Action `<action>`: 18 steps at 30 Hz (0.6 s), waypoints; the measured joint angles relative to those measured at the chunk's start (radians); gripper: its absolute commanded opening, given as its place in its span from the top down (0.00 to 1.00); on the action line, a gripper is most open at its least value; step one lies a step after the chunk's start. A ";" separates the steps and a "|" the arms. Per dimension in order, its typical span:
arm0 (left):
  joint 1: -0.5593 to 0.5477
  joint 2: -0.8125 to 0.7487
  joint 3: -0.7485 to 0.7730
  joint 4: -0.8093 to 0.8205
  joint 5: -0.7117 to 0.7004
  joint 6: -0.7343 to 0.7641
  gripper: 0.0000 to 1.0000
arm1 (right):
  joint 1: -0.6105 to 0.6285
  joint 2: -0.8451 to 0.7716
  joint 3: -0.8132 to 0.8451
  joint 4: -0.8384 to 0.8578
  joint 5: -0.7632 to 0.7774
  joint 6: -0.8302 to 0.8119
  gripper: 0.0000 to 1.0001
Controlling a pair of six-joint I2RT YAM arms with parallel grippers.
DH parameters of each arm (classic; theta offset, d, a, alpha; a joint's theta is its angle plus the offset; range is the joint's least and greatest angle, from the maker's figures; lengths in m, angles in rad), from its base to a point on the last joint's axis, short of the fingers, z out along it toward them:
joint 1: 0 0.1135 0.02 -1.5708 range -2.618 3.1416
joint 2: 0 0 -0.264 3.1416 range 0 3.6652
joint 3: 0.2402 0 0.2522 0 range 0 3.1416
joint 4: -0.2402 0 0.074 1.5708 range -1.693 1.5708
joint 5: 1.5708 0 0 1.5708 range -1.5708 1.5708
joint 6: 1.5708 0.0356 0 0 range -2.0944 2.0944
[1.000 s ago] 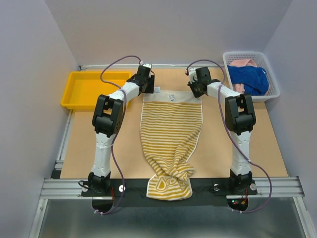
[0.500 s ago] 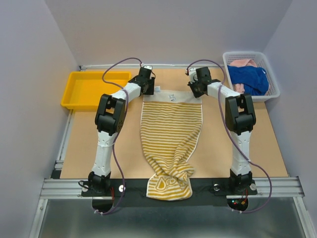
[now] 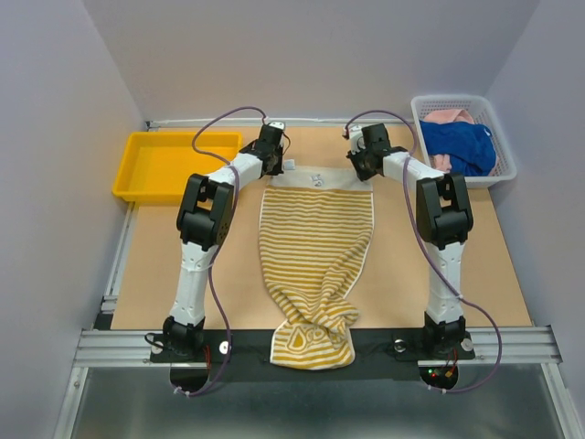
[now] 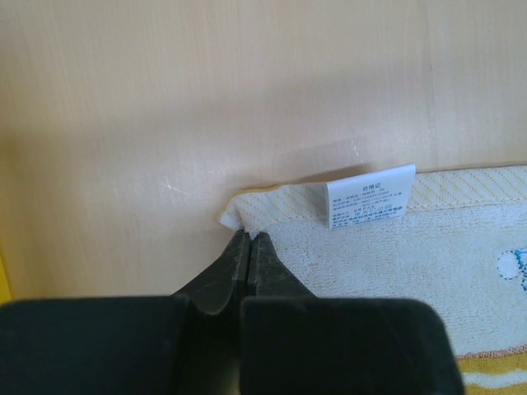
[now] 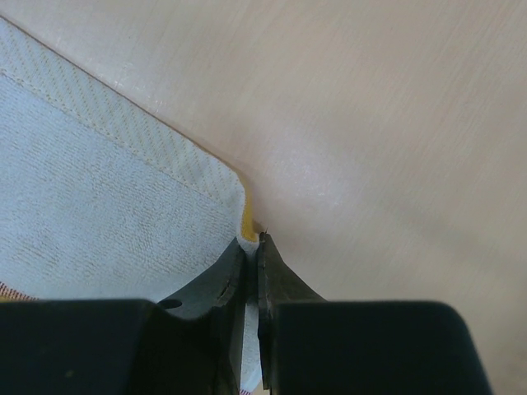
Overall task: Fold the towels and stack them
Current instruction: Flatten out the crumpled towel
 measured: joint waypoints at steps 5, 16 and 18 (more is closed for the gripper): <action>-0.001 -0.016 0.000 -0.031 -0.029 0.035 1.00 | 0.000 -0.002 0.030 -0.044 0.013 0.023 0.99; -0.007 -0.340 0.148 -0.066 -0.056 0.166 1.00 | 0.008 -0.128 0.378 -0.111 0.162 0.027 1.00; -0.010 -0.416 0.194 -0.045 -0.043 0.180 1.00 | 0.009 -0.179 0.465 -0.106 0.172 0.026 1.00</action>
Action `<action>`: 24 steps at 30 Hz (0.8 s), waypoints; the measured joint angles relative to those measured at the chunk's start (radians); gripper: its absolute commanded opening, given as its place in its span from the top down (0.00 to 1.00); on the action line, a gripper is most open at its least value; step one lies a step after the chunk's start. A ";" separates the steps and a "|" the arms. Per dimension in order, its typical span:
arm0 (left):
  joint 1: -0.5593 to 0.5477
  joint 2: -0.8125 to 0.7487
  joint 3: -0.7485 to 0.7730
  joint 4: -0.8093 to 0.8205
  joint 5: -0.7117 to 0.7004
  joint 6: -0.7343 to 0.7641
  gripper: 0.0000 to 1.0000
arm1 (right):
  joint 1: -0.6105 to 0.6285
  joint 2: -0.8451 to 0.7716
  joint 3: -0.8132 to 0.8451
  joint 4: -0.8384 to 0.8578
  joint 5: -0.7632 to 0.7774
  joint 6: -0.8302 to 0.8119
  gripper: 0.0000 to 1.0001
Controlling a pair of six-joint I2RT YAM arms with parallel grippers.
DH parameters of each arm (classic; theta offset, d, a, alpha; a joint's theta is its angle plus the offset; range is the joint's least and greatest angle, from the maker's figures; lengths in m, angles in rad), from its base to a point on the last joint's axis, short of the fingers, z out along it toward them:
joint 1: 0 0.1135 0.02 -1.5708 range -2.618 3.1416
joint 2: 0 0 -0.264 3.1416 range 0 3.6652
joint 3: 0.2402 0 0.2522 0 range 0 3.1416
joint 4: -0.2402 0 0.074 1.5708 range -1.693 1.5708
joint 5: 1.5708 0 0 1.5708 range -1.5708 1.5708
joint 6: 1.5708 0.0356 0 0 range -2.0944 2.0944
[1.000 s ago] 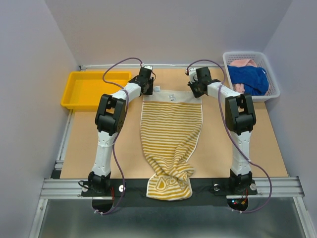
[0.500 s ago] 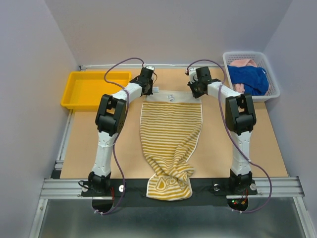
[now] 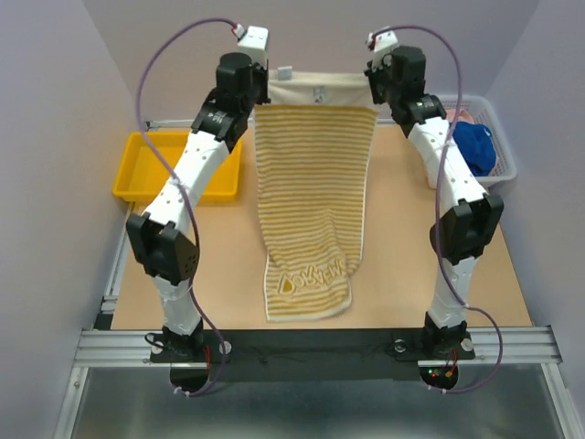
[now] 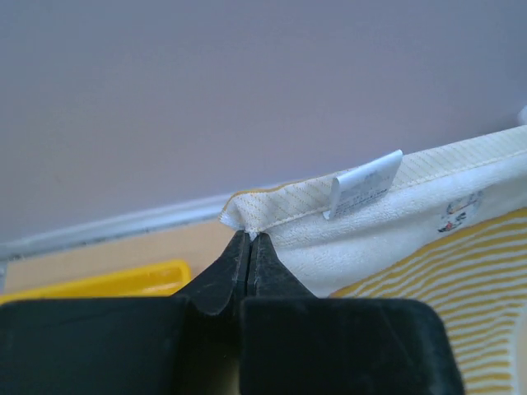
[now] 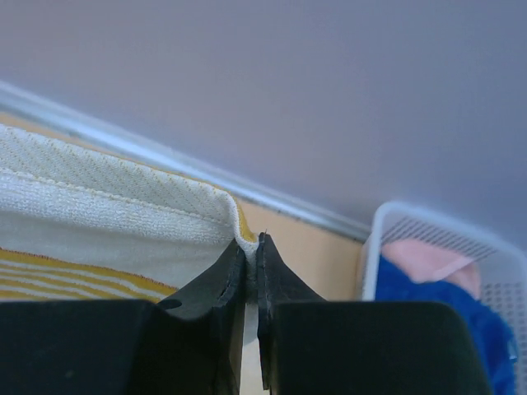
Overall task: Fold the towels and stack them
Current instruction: Flatten out the crumpled towel
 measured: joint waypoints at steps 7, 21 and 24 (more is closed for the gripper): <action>-0.045 -0.301 0.024 0.078 0.071 0.040 1.00 | 0.017 -0.265 0.092 0.040 -0.046 -0.001 1.00; -0.143 -0.829 -0.306 0.156 0.293 0.071 1.00 | 0.020 -0.848 -0.238 0.020 -0.368 -0.014 0.99; -0.145 -0.891 -0.314 0.161 0.377 0.068 1.00 | 0.020 -0.907 -0.238 0.020 -0.418 -0.014 0.99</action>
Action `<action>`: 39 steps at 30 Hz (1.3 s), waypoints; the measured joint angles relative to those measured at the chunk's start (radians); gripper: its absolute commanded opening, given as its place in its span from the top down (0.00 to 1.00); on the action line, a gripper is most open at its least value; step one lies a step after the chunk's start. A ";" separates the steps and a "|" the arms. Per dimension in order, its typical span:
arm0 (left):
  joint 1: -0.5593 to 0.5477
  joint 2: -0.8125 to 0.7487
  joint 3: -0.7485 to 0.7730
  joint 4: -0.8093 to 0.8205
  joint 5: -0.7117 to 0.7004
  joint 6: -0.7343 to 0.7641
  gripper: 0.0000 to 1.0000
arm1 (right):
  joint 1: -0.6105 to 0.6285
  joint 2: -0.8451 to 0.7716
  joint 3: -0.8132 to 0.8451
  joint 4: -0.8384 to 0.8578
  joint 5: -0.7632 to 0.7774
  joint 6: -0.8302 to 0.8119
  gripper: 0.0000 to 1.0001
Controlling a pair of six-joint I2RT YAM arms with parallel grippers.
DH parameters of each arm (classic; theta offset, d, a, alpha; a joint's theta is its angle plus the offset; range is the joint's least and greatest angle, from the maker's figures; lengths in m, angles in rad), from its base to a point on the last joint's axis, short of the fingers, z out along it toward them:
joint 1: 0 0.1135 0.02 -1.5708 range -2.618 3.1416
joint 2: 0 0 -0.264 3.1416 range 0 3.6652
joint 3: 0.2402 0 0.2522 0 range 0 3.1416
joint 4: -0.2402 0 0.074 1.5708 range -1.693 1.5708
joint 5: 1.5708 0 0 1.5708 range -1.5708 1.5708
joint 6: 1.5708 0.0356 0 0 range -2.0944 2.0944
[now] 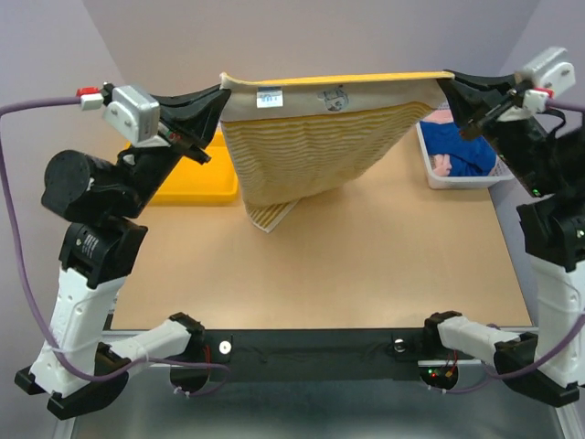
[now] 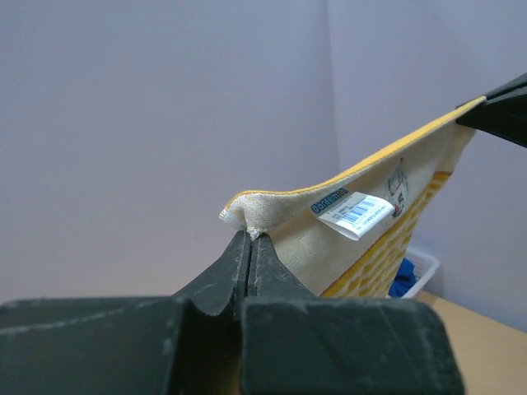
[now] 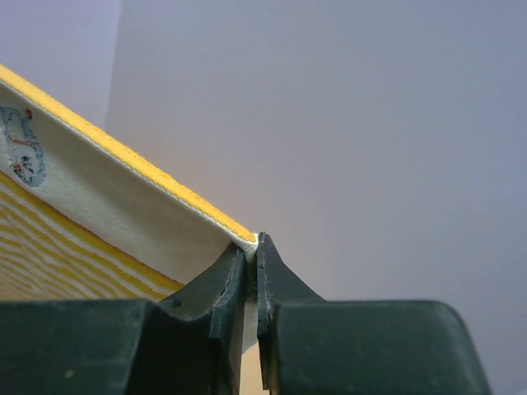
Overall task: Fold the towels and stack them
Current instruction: Flatten out the crumpled towel
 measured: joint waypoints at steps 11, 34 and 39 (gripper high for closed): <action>0.000 0.021 0.170 0.023 0.166 -0.061 1.00 | 0.000 0.024 0.253 -0.005 -0.100 0.001 0.99; 0.231 0.871 0.342 0.114 -0.253 -0.049 1.00 | -0.023 0.849 0.301 0.247 0.317 -0.076 0.99; 0.257 1.030 0.330 0.123 -0.245 -0.055 1.00 | -0.029 0.956 0.236 0.285 0.325 -0.083 0.99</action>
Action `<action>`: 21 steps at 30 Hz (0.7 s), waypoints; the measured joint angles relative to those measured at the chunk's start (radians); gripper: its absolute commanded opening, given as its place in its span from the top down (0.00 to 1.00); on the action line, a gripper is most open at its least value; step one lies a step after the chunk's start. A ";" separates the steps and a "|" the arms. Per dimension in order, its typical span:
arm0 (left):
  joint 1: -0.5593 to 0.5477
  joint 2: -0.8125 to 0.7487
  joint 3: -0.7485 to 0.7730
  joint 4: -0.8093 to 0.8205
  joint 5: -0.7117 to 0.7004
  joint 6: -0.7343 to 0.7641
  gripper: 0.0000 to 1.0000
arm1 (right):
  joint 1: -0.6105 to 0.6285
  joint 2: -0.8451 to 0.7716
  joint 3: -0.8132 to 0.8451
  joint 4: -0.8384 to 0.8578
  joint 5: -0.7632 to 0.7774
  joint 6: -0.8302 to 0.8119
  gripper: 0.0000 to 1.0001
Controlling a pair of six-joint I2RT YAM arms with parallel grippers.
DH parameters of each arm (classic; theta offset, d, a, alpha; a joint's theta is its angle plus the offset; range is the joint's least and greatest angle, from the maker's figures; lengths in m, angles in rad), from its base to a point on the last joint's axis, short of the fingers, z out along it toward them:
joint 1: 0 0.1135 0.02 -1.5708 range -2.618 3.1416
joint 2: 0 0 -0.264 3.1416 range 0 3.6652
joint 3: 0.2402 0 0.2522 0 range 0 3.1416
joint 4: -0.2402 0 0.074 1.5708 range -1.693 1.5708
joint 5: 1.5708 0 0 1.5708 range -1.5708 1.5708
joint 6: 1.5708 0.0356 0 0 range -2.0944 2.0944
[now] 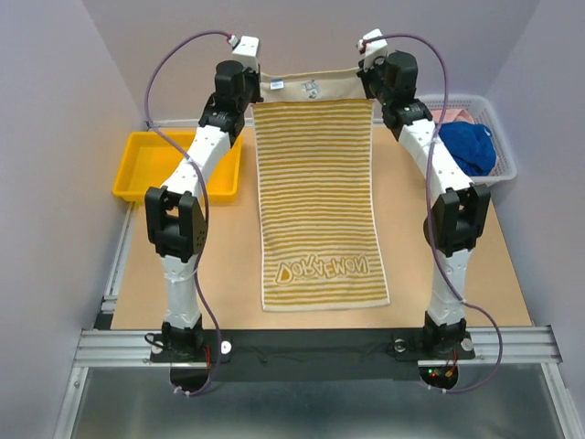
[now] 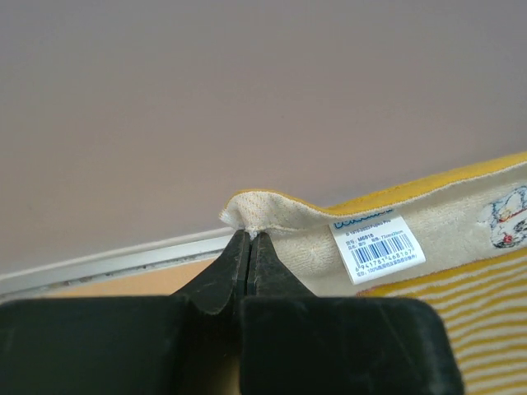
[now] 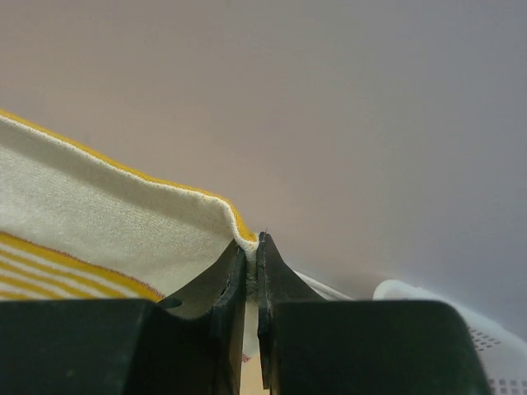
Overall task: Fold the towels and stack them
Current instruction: Flatten out the crumpled towel, then fold the towel
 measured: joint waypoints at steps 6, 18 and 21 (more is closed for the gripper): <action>0.021 0.037 -0.029 0.094 0.050 -0.016 1.00 | -0.005 0.022 -0.059 0.102 -0.007 -0.017 1.00; 0.034 -0.013 -0.375 0.233 0.155 -0.037 1.00 | -0.007 0.005 -0.417 0.206 -0.028 -0.052 0.99; 0.034 -0.033 -0.444 0.235 0.179 -0.040 1.00 | -0.007 0.004 -0.477 0.209 -0.036 -0.052 0.99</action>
